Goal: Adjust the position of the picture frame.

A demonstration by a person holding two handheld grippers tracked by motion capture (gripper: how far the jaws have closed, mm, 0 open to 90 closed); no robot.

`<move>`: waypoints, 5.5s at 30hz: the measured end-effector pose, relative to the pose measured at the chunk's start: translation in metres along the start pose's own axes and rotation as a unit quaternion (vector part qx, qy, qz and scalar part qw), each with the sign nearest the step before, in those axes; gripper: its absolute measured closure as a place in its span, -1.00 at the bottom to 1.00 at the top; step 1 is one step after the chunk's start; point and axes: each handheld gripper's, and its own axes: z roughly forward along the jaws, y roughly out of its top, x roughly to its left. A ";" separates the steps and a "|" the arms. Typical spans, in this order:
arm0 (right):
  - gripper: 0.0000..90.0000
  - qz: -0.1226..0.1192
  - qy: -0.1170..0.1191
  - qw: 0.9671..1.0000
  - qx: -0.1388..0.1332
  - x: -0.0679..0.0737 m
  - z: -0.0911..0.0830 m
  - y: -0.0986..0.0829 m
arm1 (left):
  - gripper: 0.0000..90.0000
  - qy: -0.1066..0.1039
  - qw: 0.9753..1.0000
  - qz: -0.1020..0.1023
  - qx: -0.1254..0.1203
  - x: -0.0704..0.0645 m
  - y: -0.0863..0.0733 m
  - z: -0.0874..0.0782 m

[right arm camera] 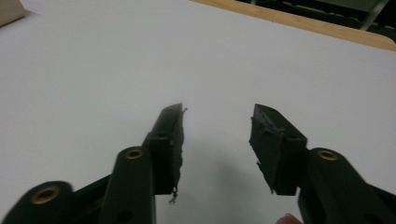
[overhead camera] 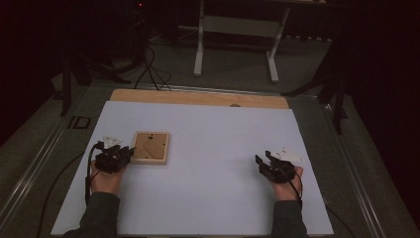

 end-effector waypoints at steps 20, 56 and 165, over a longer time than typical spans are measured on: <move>0.03 0.006 -0.003 1.000 -0.003 -0.001 -0.001 0.000 | 0.71 -0.001 1.000 0.001 0.025 0.001 0.007 0.015; 0.02 -0.009 0.013 1.000 0.002 0.004 0.003 0.000 | 0.80 -0.022 0.999 0.025 0.029 -0.007 0.012 0.021; 0.99 -0.037 0.106 0.993 0.037 0.072 0.086 0.043 | 0.76 -0.146 0.975 0.167 0.013 -0.111 -0.009 0.021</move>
